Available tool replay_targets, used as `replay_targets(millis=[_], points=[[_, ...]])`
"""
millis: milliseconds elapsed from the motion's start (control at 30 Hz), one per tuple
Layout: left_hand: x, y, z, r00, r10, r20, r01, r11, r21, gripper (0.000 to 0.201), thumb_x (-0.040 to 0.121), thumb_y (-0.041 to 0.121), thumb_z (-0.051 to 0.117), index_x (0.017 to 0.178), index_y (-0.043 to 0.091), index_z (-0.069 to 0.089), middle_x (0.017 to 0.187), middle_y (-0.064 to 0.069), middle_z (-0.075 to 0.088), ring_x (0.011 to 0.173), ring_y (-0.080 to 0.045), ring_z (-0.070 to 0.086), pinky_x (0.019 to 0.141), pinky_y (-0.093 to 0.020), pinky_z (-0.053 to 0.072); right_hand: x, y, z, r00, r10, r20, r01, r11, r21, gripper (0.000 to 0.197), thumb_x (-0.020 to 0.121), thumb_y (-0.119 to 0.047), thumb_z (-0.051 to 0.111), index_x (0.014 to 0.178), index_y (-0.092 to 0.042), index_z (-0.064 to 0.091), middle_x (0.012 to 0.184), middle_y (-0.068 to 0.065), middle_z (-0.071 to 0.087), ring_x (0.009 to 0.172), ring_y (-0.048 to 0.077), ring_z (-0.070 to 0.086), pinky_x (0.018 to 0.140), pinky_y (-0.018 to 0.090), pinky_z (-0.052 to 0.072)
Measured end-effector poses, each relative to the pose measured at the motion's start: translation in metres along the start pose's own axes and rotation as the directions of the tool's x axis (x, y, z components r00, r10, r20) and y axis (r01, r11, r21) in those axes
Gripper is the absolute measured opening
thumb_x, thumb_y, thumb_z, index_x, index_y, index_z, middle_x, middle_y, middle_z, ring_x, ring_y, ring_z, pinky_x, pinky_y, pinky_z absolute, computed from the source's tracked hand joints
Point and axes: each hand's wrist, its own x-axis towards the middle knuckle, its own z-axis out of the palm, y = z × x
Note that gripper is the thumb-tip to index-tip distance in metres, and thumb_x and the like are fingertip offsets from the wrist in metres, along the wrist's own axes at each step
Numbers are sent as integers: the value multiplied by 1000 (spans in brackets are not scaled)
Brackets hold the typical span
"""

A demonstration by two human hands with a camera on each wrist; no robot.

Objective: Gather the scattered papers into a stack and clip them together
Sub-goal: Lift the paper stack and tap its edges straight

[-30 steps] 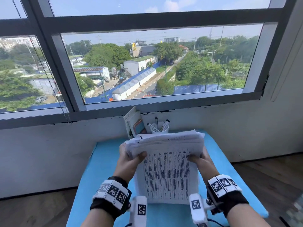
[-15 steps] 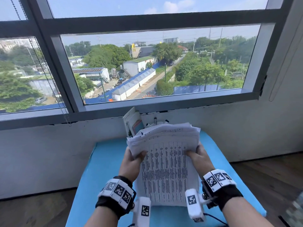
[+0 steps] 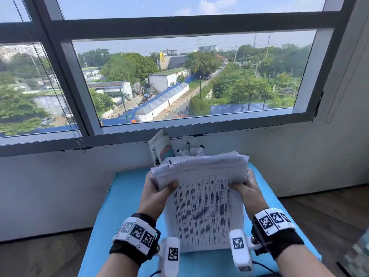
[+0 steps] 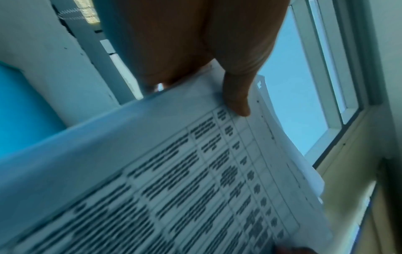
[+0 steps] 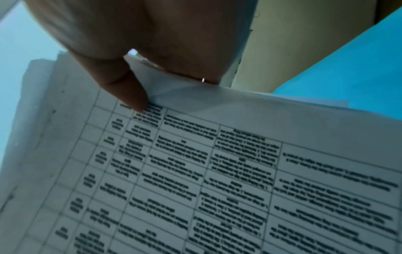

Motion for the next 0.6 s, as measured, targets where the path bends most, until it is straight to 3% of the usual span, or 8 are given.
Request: replay_targets(millis=[67, 167, 267, 333, 400, 467, 533, 600], points=[[-7, -6, 1, 998, -48, 34, 46, 996, 72, 44, 70, 1, 79, 107, 9, 55, 96, -7, 68, 83, -12, 67, 70, -22, 56, -9, 15, -3, 998, 65, 14, -64, 997, -35, 37, 76, 2, 63, 101, -22, 50, 99, 5, 65, 98, 26, 62, 83, 40, 48], [-9, -5, 16, 999, -47, -11, 48, 992, 120, 29, 75, -10, 69, 88, 15, 64, 78, 2, 70, 69, -6, 65, 61, -13, 53, -11, 25, -3, 998, 68, -3, -68, 990, -122, 36, 75, -1, 65, 99, -26, 54, 109, 7, 65, 106, 30, 60, 91, 43, 48], [1, 10, 28, 997, 10, -80, -8, 1000, 27, 30, 78, -16, 63, 83, 13, 65, 66, 8, 71, 64, -6, 64, 59, -15, 54, -3, 10, -4, 1000, 9, 16, -7, 995, -97, 36, 76, 0, 65, 99, -25, 55, 109, 10, 66, 103, 29, 62, 94, 48, 48], [8, 25, 29, 990, 51, -130, -61, 995, -77, 30, 78, -17, 62, 82, 13, 64, 66, 8, 71, 65, -9, 64, 61, -20, 56, -3, -1, -5, 998, -8, 69, 9, 1000, -11, 39, 72, -9, 75, 101, -22, 54, 111, 19, 65, 96, 29, 64, 88, 47, 51], [11, 39, 23, 978, 58, -202, -99, 976, -194, 28, 74, -10, 70, 82, 17, 66, 75, 2, 71, 77, -21, 63, 72, -34, 57, -4, 1, -10, 998, 4, 69, -4, 1000, 1, 67, 50, -36, 88, 106, -24, 53, 109, 15, 65, 92, 25, 65, 80, 40, 53], [12, 50, 13, 969, 55, -239, -140, 924, -355, 41, 57, 8, 87, 94, 15, 70, 94, -9, 70, 90, -28, 62, 84, -45, 53, -8, 10, -11, 1000, -4, 0, 4, 1000, 8, 94, 35, -41, 88, 119, -29, 47, 114, 4, 61, 100, 20, 60, 83, 36, 49], [10, 50, 2, 984, 13, -176, -97, 873, -478, 86, 43, 26, 94, 119, 6, 61, 118, -19, 63, 105, -34, 61, 91, -53, 50, -8, 27, -9, 998, 46, -37, -40, 989, 142, 113, 38, -30, 85, 137, -29, 31, 125, 1, 54, 113, 20, 53, 90, 36, 42], [1, 45, 0, 994, -25, -106, -36, 845, -534, 97, 49, 31, 92, 132, 4, 49, 132, -22, 54, 120, -40, 52, 97, -62, 41, -14, 31, 5, 985, 114, 131, -158, 899, 408, 98, 56, -19, 83, 140, -25, 33, 130, 7, 57, 116, 27, 57, 87, 42, 47]])
